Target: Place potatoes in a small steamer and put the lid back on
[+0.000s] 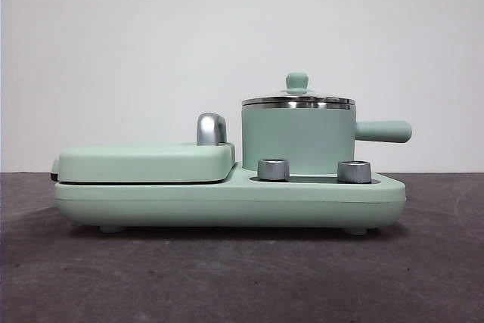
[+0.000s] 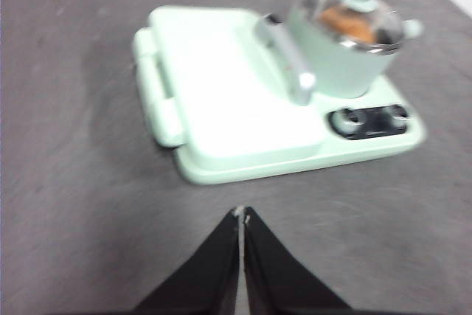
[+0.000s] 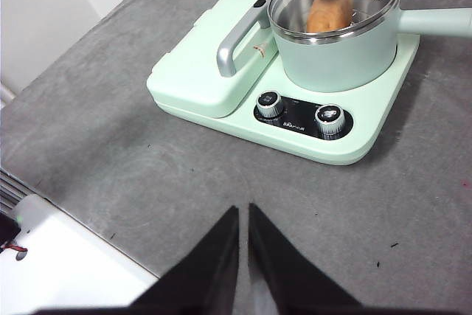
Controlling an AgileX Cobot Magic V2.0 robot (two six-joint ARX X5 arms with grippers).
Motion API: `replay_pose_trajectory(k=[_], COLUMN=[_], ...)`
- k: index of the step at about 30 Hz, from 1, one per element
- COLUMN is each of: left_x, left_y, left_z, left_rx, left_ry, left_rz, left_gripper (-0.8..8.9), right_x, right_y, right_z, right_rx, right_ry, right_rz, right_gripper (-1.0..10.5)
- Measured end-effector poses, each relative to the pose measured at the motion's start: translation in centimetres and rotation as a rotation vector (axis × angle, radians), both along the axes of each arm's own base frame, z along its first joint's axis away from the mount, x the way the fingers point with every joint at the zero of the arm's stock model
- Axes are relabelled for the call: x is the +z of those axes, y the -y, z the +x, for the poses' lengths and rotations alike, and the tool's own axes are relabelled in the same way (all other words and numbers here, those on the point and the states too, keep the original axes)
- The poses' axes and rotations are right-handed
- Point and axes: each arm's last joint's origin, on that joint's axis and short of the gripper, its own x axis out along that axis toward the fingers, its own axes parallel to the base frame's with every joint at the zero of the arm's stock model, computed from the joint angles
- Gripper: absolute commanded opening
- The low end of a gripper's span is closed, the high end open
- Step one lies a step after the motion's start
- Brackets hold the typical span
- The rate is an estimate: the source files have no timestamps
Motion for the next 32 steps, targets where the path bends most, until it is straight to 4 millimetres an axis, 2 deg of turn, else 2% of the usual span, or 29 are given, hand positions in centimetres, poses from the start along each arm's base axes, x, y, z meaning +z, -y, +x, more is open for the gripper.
replay_pose_trajectory(k=[5,10,13,16,20,28,32], left_x=[-3.5,-5.6,-8.1,-11.5,-15.4,-15.4,-15.5], left_y=[-0.7,-0.9,-1.0,-1.2,-1.6,-2.4,-2.4], left_z=[0.7,2.3,3.3,4.1,4.9,5.0,5.0], left_rx=[0.19,0.285,0.322,0.353,0.392,0.475,0.43], left_ry=[0.008,0.286,0.408,0.408,0.286,0.312,0.317], left_rz=[0.018,-0.046,-0.021,0.032,0.101,0.128,0.149], left_gripper=[0.06,0.06,0.06,0.06,0.06,0.06,0.06], right_x=[0.0,0.0,0.0,0.0,0.0,0.0,0.0], right_y=[0.0,0.0,0.0,0.0,0.0,0.0,0.0], right_z=[0.0,0.0,0.0,0.0,0.0,0.0,0.0], right_rx=[0.0,0.0,0.0,0.0,0.0,0.0,0.0], right_ry=[0.0,0.0,0.0,0.0,-0.001,0.0,0.0], right_rz=[0.0,0.0,0.0,0.0,0.0,0.0,0.0], right_gripper=[0.2,0.2,0.2,0.2,0.2,0.2,0.2])
